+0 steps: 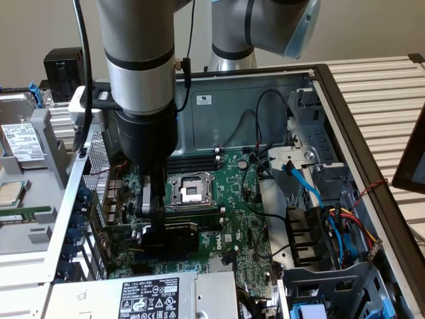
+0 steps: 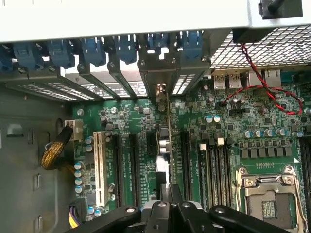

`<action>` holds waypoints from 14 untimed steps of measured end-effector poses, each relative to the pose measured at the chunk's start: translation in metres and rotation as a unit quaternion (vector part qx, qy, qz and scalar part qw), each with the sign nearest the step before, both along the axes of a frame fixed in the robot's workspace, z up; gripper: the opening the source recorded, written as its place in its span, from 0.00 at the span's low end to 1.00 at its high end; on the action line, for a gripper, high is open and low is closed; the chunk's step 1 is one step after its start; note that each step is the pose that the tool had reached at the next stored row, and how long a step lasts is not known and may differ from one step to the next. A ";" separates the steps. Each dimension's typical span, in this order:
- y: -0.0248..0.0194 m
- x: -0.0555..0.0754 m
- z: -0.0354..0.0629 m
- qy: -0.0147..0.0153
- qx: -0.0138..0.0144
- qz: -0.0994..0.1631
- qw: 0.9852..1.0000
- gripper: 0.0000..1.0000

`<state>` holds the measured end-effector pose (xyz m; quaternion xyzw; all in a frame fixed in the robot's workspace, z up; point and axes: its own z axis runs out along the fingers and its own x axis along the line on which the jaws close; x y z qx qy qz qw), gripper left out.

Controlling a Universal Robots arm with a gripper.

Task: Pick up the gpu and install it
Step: 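Press down on the gpu until it lock into place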

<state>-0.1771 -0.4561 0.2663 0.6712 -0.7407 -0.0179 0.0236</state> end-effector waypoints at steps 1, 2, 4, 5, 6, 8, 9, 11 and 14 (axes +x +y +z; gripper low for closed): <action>0.0000 0.000 -0.0010 0.001 0.000 0.000 1.000 0.11; 0.0000 0.000 -0.0017 0.002 0.000 0.000 1.000 0.11; 0.0001 0.000 -0.0020 0.004 0.001 0.000 1.000 0.11; 0.0002 0.000 -0.0011 0.005 0.002 0.000 1.000 0.11; 0.0003 0.000 0.0008 0.005 0.003 0.000 1.000 0.11; 0.0002 -0.001 0.0092 0.006 0.002 0.000 1.000 0.11; 0.0001 -0.001 0.0138 0.007 0.002 0.000 1.000 0.11; 0.0001 -0.001 0.0227 0.007 0.002 0.000 1.000 0.11; 0.0001 -0.001 0.0364 0.007 0.002 0.000 1.000 0.11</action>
